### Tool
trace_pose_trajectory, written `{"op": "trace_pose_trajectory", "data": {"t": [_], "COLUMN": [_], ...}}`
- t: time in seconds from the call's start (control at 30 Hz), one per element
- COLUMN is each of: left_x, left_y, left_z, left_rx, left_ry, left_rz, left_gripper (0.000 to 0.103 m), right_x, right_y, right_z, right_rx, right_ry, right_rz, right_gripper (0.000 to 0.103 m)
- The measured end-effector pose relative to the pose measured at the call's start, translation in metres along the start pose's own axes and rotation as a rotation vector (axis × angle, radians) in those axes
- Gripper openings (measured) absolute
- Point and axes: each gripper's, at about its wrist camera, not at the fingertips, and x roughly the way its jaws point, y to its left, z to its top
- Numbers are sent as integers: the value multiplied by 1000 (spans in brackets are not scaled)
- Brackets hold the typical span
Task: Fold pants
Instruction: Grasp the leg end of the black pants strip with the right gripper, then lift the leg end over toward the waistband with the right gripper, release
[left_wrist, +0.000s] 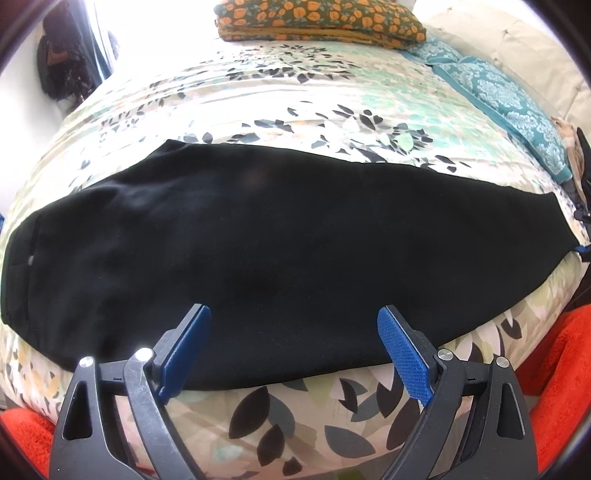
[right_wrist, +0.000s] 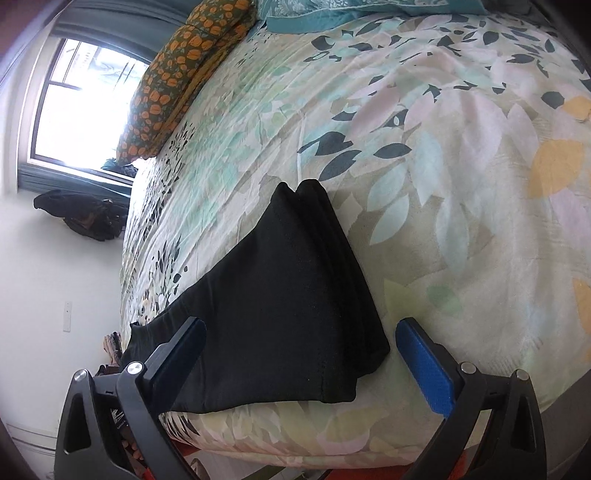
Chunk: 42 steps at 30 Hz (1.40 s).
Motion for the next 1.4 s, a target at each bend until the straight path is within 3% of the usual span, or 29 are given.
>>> {"op": "trace_pose_trajectory", "data": {"t": [0.4,0.5,0.57,0.6,0.63,0.67,0.73,0.83,0.97,1.1,1.2,1.4], "left_x": [3,11,23,35,47,58,57,45,19,1,-8,-7], "left_y": [-68,-88,-99,-104,-107,-107,-100,-83,-47,6,51,118], "left_z": [27,30,29,28,25,22,20,22,18,16,8,-25], "left_rx": [91,151,191,215,238,250,211,126,31,-108,-236,-419], "left_ry": [-15,-22,-7,23,63,92,67,85,47,3,-26,-29], "left_rz": [-101,-97,-89,-79,-60,-44,-67,-88,-113,-98,-86,-51], "left_gripper": [93,93,93,93,93,94,94,93,93,93,93,93], "right_x": [21,30,32,30,28,24,14,-7,-7,33,86,199], "right_y": [10,21,24,22,22,26,34,57,120,199,255,345], "right_z": [12,11,11,12,12,11,6,-9,-39,-70,-96,-168], "right_rx": [-74,-174,-212,-186,-166,-167,-152,-108,-132,-198,-247,-358], "right_ry": [132,169,185,187,186,168,127,44,-4,15,71,185], "right_rz": [-62,-182,-255,-225,-176,-164,-104,110,304,368,373,291], "right_gripper": [97,77,40,36,23,21,19,18,18,18,18,18]}}
